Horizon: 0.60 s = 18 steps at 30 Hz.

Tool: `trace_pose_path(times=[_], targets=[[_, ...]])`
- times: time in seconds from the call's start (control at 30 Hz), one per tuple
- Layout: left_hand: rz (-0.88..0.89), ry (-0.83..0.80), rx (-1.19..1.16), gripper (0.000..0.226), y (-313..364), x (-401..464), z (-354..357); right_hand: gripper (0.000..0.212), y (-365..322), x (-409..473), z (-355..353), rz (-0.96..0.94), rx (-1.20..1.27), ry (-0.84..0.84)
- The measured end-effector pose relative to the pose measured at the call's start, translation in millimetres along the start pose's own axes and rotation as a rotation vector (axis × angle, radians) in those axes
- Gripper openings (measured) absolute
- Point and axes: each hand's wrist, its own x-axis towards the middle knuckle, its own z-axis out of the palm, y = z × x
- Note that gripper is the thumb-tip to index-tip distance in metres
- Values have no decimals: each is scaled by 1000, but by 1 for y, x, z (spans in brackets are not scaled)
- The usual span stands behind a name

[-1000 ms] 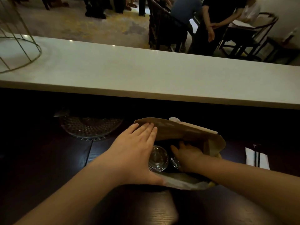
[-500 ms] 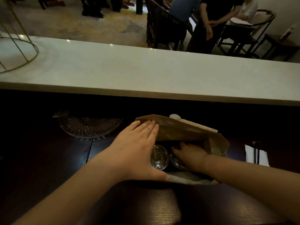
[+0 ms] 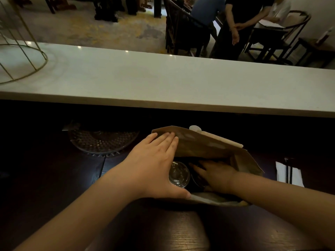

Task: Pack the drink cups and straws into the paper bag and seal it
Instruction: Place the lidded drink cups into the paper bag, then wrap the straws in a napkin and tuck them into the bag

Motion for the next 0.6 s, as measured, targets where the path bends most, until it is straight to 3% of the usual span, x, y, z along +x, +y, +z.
trace_pose_path(times=[0.13, 0.3, 0.5, 0.6], targets=[[23, 27, 15, 118, -1, -3, -2, 75, -4, -26, -25, -11, 40, 58], [74, 62, 14, 111, 1, -4, 0, 60, -5, -67, -49, -46, 3, 323], [92, 258, -30, 67, 6, 3, -5, 29, -4, -93, -46, -2, 96, 770], [61, 421, -47, 41, 28, 7, -6, 28, -4, -102, -36, 21, 253, 993]])
